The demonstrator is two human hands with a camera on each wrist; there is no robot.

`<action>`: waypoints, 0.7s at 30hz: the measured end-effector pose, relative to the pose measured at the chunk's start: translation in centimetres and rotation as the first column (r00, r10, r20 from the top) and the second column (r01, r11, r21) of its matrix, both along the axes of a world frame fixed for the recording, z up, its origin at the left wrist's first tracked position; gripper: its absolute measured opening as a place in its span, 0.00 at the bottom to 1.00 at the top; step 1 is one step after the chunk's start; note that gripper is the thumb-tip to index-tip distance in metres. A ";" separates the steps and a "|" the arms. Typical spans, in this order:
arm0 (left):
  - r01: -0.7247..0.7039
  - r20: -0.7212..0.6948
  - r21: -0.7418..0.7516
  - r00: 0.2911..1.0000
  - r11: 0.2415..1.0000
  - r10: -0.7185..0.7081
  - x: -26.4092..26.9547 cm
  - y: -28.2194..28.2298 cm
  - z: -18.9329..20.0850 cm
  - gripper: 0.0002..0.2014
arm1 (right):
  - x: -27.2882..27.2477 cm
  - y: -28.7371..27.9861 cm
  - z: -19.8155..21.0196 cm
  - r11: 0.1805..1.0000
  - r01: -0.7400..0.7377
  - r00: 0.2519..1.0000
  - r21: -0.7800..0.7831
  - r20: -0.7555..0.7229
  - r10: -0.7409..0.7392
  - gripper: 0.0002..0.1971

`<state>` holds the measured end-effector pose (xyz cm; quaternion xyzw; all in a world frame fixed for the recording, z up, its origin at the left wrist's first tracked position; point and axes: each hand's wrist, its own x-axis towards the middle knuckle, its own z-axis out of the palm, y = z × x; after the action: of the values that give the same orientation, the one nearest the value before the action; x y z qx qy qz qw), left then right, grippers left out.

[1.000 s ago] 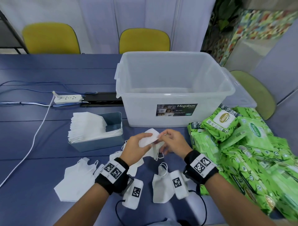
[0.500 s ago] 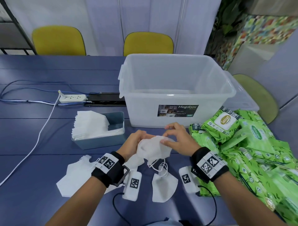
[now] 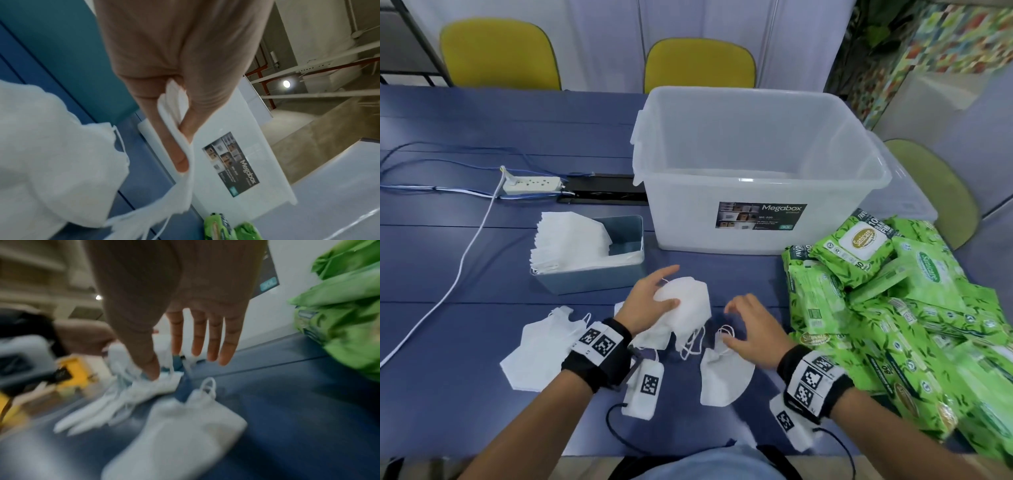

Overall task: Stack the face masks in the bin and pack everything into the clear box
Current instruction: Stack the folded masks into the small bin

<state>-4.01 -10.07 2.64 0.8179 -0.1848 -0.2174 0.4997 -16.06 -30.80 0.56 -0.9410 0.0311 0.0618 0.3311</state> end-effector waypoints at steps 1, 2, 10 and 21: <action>-0.043 0.013 -0.018 0.999 0.999 0.043 0.1 0.6 -0.3 0.29 | -1.2 0.0 -0.5 0.992 -0.109 0.991 -0.058 -0.078 0.104 0.18; -0.078 0.038 -0.037 0.996 0.996 0.079 0.3 1.2 -0.5 0.29 | -2.4 0.0 -1.0 0.964 -0.235 0.965 -0.126 -0.150 0.215 0.19; -0.324 0.202 -0.006 0.926 0.946 0.319 1.0 4.7 -0.3 0.14 | -4.9 1.0 -4.1 0.653 -0.598 0.802 -0.465 -0.330 0.498 0.33; -0.220 0.107 0.048 0.971 0.974 0.214 0.4 5.3 -1.2 0.14 | -0.8 2.6 -2.9 0.910 -0.336 0.938 -0.245 -0.171 0.300 0.14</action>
<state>-3.61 -4.79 1.40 0.8578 -0.1126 -0.1250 0.4857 -16.89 -28.21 -2.32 -0.9637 -0.0931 0.1711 0.1825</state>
